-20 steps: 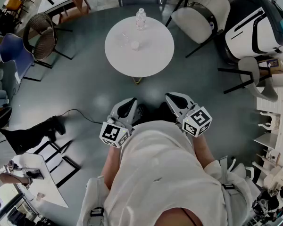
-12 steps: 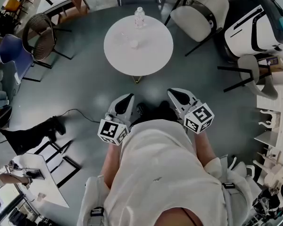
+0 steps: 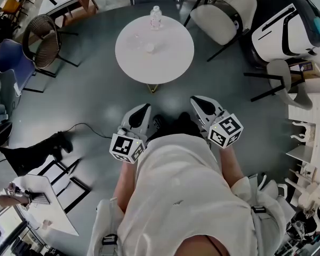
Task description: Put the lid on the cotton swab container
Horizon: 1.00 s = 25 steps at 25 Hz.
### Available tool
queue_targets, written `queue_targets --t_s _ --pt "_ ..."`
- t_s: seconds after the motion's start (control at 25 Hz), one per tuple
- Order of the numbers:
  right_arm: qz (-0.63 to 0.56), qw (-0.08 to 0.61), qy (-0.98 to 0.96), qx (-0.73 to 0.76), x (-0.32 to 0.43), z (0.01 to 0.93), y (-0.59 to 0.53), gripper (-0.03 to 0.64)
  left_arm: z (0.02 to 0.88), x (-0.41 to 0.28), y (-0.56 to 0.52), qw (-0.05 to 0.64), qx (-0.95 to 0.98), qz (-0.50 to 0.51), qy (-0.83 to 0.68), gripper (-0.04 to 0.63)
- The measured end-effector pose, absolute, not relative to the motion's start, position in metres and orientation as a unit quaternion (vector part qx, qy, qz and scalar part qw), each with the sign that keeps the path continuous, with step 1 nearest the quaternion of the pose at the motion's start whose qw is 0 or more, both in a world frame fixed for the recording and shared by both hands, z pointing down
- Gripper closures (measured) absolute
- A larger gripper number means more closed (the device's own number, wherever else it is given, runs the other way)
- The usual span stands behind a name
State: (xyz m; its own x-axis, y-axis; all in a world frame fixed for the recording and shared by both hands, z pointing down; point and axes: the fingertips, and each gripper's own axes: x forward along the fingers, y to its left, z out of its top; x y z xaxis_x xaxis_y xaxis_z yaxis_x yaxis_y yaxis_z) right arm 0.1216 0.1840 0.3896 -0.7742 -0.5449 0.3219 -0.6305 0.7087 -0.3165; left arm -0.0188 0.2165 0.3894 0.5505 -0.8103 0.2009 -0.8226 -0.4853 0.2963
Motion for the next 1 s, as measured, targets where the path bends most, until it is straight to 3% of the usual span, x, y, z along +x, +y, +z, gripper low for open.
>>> queue_targets --t_s 1.0 --pt "0.220 0.111 -0.913 0.324 0.127 0.391 0.163 0.611 0.394 -0.018 0.200 0.189 0.860 0.022 -0.474 0.584"
